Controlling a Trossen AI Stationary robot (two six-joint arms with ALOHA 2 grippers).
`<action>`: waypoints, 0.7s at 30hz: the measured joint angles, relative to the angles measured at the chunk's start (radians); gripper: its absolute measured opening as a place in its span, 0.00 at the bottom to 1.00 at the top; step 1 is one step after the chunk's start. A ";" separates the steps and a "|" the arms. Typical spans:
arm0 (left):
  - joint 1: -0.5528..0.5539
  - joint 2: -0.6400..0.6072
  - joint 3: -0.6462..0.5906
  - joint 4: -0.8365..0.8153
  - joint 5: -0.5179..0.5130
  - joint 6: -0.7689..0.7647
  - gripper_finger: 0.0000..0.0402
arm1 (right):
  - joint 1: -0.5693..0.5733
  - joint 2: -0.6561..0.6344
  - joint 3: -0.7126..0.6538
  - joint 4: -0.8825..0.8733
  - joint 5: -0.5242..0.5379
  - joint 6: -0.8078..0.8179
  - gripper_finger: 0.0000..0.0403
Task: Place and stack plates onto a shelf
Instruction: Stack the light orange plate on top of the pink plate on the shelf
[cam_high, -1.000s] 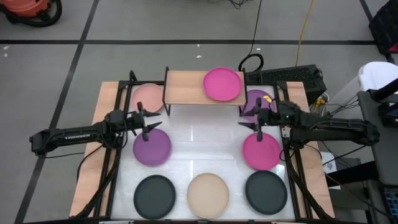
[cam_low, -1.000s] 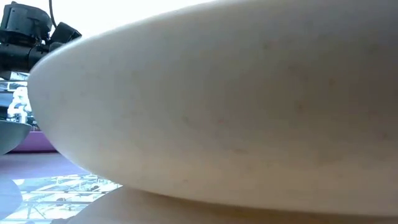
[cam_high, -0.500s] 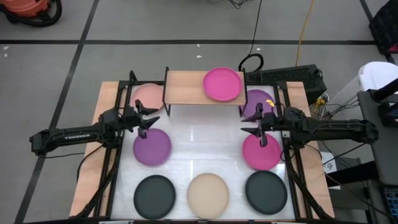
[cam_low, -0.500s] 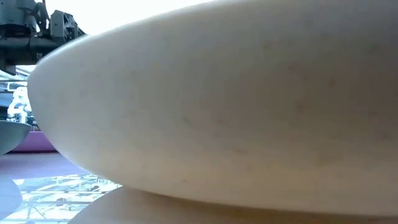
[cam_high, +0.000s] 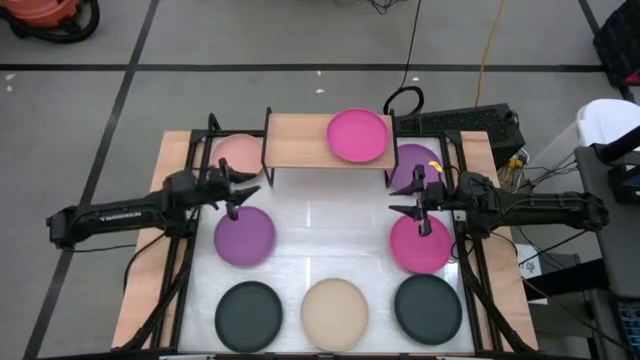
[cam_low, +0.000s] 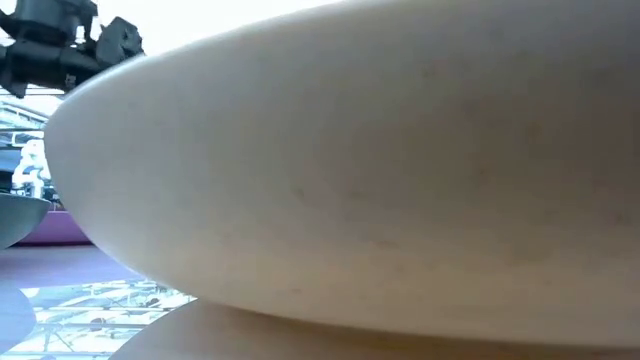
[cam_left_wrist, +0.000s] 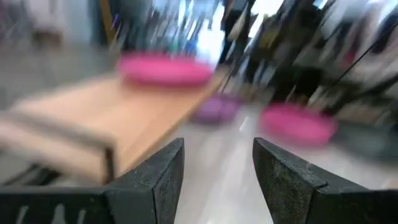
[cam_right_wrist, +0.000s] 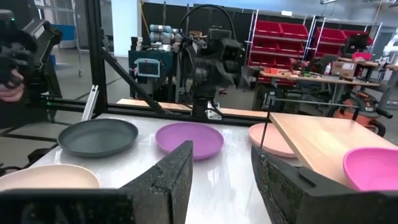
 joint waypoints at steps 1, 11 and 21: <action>-0.005 0.019 0.031 -0.102 -0.054 0.012 0.49 | 0.000 0.000 0.000 0.001 0.000 0.000 0.36; -0.009 0.267 0.175 -0.554 -0.362 -0.111 0.49 | 0.000 0.000 0.000 0.000 0.000 0.003 0.36; 0.012 0.539 0.175 -0.555 -0.537 -0.127 0.49 | 0.000 0.000 0.000 -0.001 0.000 0.003 0.36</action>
